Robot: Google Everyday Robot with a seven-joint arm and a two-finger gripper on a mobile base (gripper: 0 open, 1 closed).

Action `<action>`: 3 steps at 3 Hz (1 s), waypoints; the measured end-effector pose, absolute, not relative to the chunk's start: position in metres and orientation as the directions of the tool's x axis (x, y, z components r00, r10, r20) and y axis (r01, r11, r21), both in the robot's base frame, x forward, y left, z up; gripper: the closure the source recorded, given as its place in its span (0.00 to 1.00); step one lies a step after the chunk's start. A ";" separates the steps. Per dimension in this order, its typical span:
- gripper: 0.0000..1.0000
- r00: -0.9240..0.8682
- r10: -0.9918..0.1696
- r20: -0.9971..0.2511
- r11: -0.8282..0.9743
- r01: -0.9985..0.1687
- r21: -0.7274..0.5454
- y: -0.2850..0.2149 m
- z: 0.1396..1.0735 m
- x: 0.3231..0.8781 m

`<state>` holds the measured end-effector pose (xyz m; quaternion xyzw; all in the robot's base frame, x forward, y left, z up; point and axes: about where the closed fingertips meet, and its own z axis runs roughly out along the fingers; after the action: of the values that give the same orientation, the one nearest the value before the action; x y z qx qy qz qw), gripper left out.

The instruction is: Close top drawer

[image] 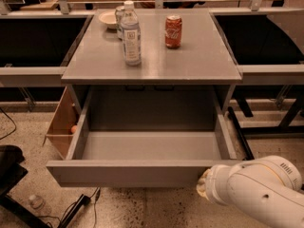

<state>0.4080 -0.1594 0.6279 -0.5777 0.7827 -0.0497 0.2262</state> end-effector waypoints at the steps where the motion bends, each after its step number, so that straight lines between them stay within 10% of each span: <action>1: 1.00 -0.183 -0.937 -0.299 0.294 -0.874 -0.387 -0.151 0.633 0.434; 3: 1.00 -0.052 -0.961 -0.271 0.194 -0.826 -0.529 -0.141 0.659 0.541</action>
Offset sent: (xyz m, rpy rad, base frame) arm 0.1351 0.0264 0.0313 -0.0554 -0.2335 0.1336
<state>0.5413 -0.1405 0.6591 -0.6240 0.7160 -0.1164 0.2904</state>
